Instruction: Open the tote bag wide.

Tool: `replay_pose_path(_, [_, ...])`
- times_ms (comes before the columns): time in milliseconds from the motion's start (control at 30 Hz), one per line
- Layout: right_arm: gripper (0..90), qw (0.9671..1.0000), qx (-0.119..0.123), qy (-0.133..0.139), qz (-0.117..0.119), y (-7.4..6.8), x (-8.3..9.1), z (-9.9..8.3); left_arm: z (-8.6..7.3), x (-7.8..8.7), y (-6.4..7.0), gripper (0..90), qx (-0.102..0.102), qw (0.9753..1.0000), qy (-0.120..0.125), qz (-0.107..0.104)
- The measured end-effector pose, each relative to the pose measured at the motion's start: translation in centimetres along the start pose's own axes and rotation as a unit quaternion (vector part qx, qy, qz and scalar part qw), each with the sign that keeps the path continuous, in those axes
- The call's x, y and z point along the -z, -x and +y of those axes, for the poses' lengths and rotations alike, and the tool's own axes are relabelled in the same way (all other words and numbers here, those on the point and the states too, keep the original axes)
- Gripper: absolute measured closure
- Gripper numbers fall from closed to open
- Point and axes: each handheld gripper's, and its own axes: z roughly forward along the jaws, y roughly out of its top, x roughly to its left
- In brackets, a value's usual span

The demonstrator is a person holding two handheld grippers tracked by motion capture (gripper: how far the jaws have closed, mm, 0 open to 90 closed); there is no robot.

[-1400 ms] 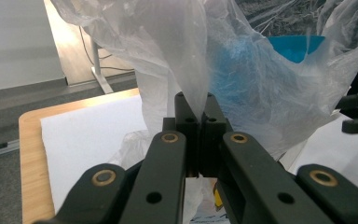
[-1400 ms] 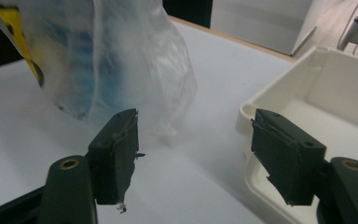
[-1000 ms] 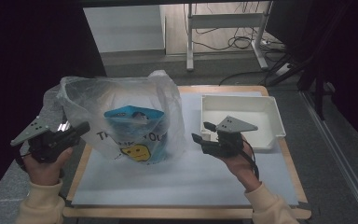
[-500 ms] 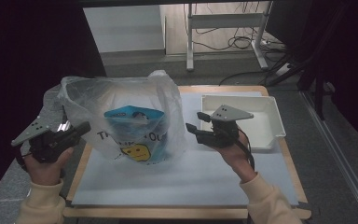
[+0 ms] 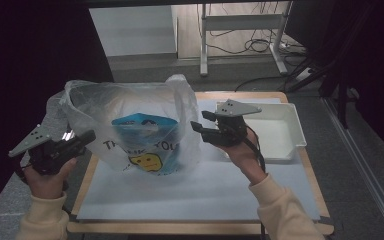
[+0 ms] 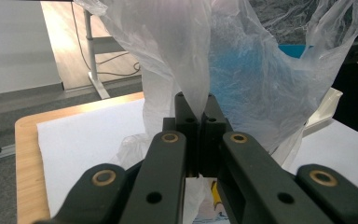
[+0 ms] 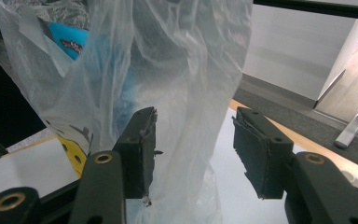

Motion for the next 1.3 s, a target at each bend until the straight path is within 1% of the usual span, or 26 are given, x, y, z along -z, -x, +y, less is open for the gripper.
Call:
replay_pose_path(267, [51.6,1.0,0.008,-0.001,-0.001,-0.3,-0.6,0.9,0.0,0.0,0.0,90.0,0.0,1.0,0.0,0.0])
replay_pose_path(300, [52.7,0.9999,0.01,-0.003,-0.006,-0.3,-0.8,1.1,0.0,0.0,0.0,90.0,0.0,1.0,0.0,0.0])
replay_pose_path(333, [52.7,0.9999,0.01,-0.003,-0.006,-0.3,-0.8,1.1,0.0,0.0,0.0,90.0,-0.001,1.0,0.001,0.0])
replay_pose_path(367, [56.1,0.9999,0.012,-0.006,-0.005,-0.3,-1.1,1.2,0.0,0.0,0.0,90.0,-0.001,1.0,0.001,0.0])
replay_pose_path(400, [56.1,0.9999,0.012,-0.006,-0.005,-0.3,-1.1,1.2,0.0,0.0,0.0,90.0,-0.001,1.0,0.001,0.0])
replay_pose_path(433, [60.0,0.9999,0.011,-0.01,-0.003,-0.3,-1.4,1.2,0.0,0.0,0.0,90.0,-0.001,1.0,0.001,-0.001])
replay_pose_path(467, [60.0,0.9999,0.011,-0.01,-0.003,-0.3,-1.4,1.2,0.0,0.0,0.0,90.0,-0.001,1.0,0.001,-0.001])
replay_pose_path(500, [66.6,0.9999,0.011,-0.011,0.001,-0.2,-1.6,1.1,0.0,0.0,0.0,90.0,-0.001,1.0,0.001,-0.001])
replay_pose_path(533, [66.6,0.9999,0.011,-0.011,0.001,-0.2,-1.6,1.1,0.0,0.0,0.0,90.0,0.0,1.0,0.003,-0.001])
replay_pose_path(567, [69.8,0.9999,0.01,-0.01,0.003,-0.2,-1.6,1.1,0.0,0.0,0.0,90.0,-0.001,1.0,0.002,-0.001])
replay_pose_path(633, [80.1,0.9999,0.011,-0.005,0.01,0.0,-1.7,1.1,0.0,0.0,-0.1,90.0,-0.002,1.0,0.002,0.0])
replay_pose_path(667, [80.1,0.9999,0.011,-0.005,0.01,0.0,-1.7,1.1,-0.1,0.0,-0.1,90.0,-0.002,1.0,0.002,0.0])
replay_pose_path(733, [86.3,0.9998,0.017,0.002,0.012,-0.1,-1.5,1.1,-0.1,0.0,-0.1,90.0,-0.001,1.0,0.002,0.0])
replay_pose_path(767, [87.7,0.9997,0.022,0.006,0.011,-0.1,-1.4,1.1,-0.1,0.0,-0.2,90.0,0.0,1.0,0.003,0.001])
replay_pose_path(833, [88.5,0.9995,0.028,0.015,0.007,-0.2,-1.1,1.0,-0.1,0.1,-0.2,90.0,0.0,1.0,0.003,0.001])
replay_pose_path(967, [88.7,0.9993,0.03,0.02,0.002,-0.1,-0.9,0.7,-0.1,0.1,-0.2,90.0,0.0,1.0,0.003,0.002])
replay_pose_path(1100, [88.7,0.9994,0.023,0.025,-0.004,0.3,-0.6,0.1,-0.1,0.0,-0.2,90.0,0.0,1.0,0.003,0.002])
replay_pose_path(1300, [88.7,0.9995,0.017,0.026,-0.007,0.7,-0.5,-0.7,-0.2,0.0,-0.3,90.0,0.001,1.0,0.0,0.003])
